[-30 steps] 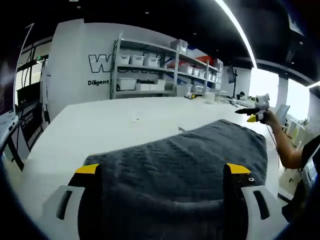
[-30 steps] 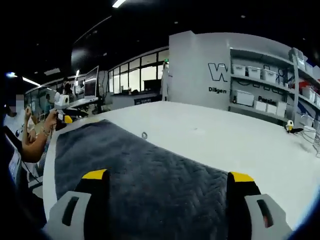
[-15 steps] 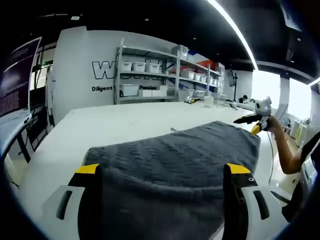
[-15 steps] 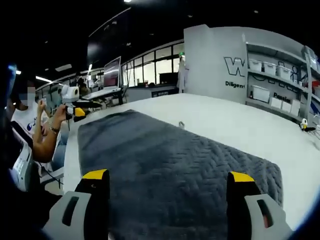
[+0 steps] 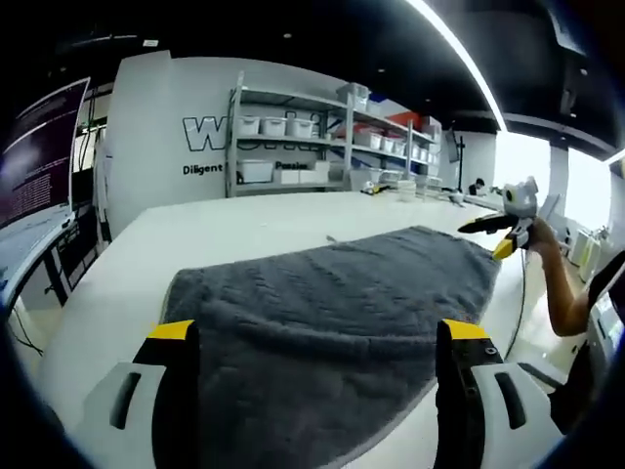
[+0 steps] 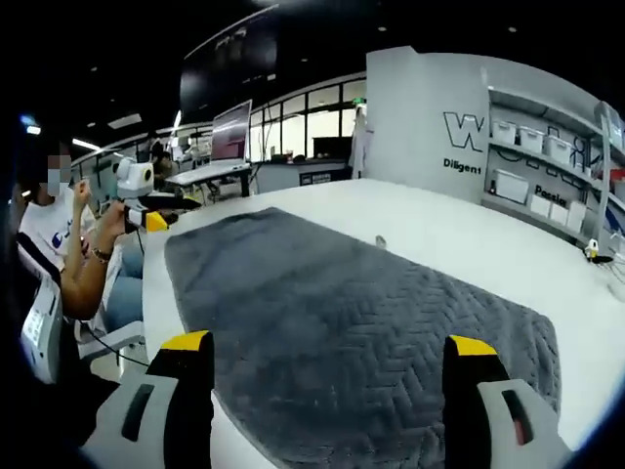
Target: Open the folded towel by lifting each exposed corner and separating the folded layers until the towel lies flat within the target outline without major curled edges
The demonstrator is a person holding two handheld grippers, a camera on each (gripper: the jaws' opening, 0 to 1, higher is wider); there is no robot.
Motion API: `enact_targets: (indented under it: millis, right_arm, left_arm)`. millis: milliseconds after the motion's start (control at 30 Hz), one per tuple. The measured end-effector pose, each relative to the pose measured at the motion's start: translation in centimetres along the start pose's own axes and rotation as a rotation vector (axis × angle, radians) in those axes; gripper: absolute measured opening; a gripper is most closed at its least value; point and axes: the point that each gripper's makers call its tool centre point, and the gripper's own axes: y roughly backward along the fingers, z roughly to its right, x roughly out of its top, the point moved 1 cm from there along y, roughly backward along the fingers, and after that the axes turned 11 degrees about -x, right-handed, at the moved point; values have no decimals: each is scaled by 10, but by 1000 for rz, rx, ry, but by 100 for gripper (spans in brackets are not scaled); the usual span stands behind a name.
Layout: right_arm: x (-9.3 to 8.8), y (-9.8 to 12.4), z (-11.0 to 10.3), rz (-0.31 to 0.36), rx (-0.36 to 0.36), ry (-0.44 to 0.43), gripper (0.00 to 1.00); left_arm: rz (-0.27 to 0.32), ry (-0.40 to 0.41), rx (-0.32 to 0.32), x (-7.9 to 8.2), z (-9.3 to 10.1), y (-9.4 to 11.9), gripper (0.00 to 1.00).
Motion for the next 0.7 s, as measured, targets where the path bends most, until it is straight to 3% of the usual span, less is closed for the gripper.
enact_targets:
  millis: [367,700]
  right_arm:
    - [10,15,0,-4,-39,52,99]
    - [2,11,-13,-17,-16,51,99]
  left_arm:
    - [3,-10,-46,-2,24,5,99]
    - [1,-20,-60,0,26,0,99]
